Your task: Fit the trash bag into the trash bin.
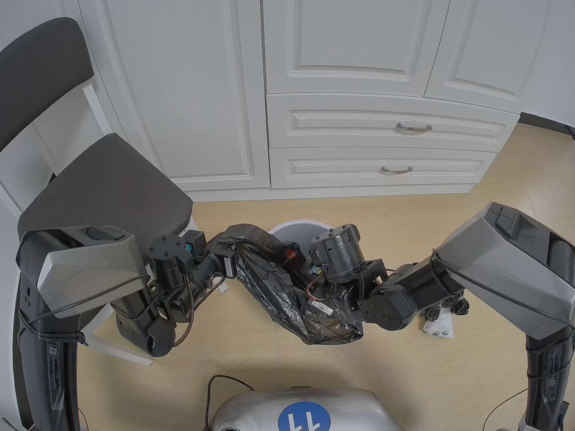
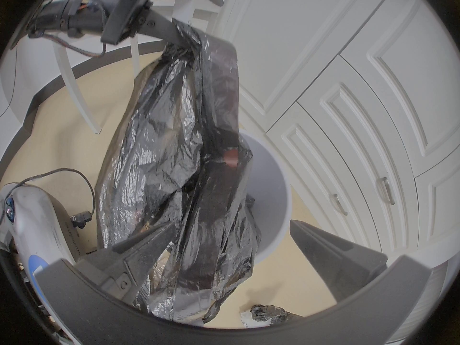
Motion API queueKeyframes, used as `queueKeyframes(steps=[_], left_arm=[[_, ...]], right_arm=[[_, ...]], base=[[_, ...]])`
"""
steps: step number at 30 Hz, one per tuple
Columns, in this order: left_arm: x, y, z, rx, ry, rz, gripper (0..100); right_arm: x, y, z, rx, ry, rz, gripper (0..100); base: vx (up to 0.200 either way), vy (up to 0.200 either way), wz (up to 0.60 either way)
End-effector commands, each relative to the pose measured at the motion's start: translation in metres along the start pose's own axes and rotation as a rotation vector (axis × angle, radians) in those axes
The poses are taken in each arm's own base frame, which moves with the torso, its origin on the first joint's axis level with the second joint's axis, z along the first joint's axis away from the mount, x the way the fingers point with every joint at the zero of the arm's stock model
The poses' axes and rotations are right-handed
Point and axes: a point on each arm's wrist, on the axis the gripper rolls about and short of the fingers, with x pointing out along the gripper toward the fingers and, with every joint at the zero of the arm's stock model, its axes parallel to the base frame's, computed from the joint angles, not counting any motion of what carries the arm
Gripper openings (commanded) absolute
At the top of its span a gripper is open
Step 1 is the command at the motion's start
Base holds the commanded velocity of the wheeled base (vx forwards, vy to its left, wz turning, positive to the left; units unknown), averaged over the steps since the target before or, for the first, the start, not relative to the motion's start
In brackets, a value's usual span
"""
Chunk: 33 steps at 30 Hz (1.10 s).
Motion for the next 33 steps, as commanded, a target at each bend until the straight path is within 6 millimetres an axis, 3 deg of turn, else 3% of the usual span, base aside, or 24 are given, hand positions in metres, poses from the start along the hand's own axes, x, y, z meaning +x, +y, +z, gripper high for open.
queueKeyframes(steps=[1, 12, 19, 26, 33], left_arm=[[-0.001, 0.0, 0.001, 0.0, -0.002, 0.0, 0], [0.0, 0.0, -0.001, 0.0, 0.001, 0.0, 0], [0.001, 0.0, -0.001, -0.002, 0.002, -0.001, 0], [0.001, 0.0, -0.002, -0.002, 0.003, -0.001, 0], [0.001, 0.0, -0.003, -0.001, 0.005, -0.001, 0]], right_arm=[[0.01, 0.006, -0.007, -0.009, 0.025, 0.008, 100], [0.026, 0.003, -0.016, -0.028, 0.058, -0.013, 100], [0.064, -0.015, -0.011, -0.049, -0.009, -0.181, 100], [0.086, -0.003, 0.001, -0.023, -0.094, -0.233, 100], [0.081, -0.006, 0.011, 0.003, -0.141, -0.255, 100]], base=[[0.0, 0.0, 0.0], [0.0, 0.0, 0.0], [0.0, 0.0, 0.0], [0.0, 0.0, 0.0], [0.0, 0.0, 0.0]])
